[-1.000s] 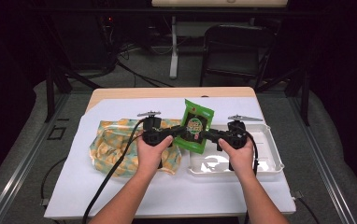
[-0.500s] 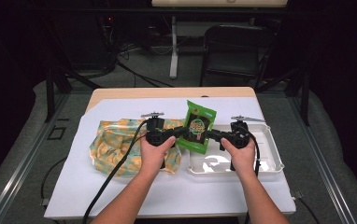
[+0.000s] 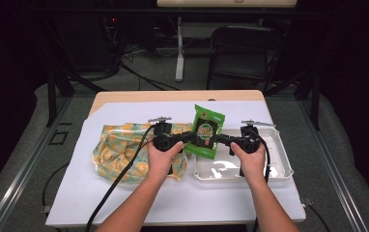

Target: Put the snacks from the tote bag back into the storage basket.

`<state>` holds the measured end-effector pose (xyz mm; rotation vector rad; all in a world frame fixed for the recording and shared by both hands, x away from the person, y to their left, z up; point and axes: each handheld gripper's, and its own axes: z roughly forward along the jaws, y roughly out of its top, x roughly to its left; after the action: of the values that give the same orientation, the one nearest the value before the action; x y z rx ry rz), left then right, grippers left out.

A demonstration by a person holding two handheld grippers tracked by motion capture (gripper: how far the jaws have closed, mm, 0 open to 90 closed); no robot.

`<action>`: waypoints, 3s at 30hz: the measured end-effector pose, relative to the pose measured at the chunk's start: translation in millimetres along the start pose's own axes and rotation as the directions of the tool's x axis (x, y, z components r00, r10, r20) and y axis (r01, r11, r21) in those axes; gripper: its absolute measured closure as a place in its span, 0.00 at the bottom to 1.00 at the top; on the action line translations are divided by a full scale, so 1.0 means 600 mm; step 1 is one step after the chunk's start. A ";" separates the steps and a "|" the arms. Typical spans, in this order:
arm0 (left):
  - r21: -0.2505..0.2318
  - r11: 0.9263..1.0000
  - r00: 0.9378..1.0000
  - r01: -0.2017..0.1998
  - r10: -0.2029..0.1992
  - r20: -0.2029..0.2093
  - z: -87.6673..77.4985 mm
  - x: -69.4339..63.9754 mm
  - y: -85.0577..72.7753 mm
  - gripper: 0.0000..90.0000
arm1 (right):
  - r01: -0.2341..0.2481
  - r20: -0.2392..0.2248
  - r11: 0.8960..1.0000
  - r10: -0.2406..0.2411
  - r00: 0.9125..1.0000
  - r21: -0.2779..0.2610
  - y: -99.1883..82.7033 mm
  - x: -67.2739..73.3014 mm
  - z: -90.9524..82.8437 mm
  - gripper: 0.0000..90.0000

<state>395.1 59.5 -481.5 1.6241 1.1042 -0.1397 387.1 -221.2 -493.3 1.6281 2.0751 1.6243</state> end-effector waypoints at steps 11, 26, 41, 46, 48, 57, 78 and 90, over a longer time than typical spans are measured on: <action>-0.004 1.000 1.000 0.002 -0.002 0.013 0.017 0.003 -0.005 0.81 | -0.025 0.009 1.000 0.025 1.000 -0.003 0.001 -0.016 -0.006 0.89; 0.022 1.000 1.000 -0.005 0.005 0.012 0.039 0.005 -0.012 0.80 | -0.090 -0.010 0.995 0.090 0.996 -0.036 0.001 -0.039 -0.013 0.99; 0.030 1.000 1.000 0.004 -0.004 0.005 0.054 0.010 -0.017 0.80 | -0.095 0.002 0.995 0.095 0.995 -0.044 -0.001 -0.050 -0.013 1.00; 0.032 0.999 1.000 0.007 -0.007 -0.001 0.058 0.012 -0.018 0.80 | -0.090 0.003 0.995 0.090 0.996 -0.039 -0.001 -0.054 -0.012 1.00; 0.036 0.999 1.000 0.004 -0.004 -0.003 0.060 0.013 -0.019 0.79 | -0.096 0.010 0.994 0.096 0.995 -0.046 -0.002 -0.054 -0.011 1.00; 0.043 0.999 1.000 0.021 -0.020 -0.021 0.072 0.024 -0.022 0.79 | -0.091 0.019 0.996 0.092 0.996 -0.025 -0.001 -0.065 -0.001 1.00; 0.071 0.997 0.999 0.041 -0.040 -0.025 0.106 0.033 -0.037 0.76 | -0.077 0.060 0.997 0.077 0.995 -0.009 -0.009 -0.083 -0.010 1.00; 0.087 0.995 0.997 0.053 -0.048 -0.060 0.110 0.039 -0.039 0.74 | -0.064 0.096 0.998 0.067 0.993 -0.027 -0.018 -0.077 -0.004 1.00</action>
<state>420.4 17.9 -536.9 1.6890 1.1988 -0.1779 399.0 -255.3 -524.1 1.7479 1.9692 1.5484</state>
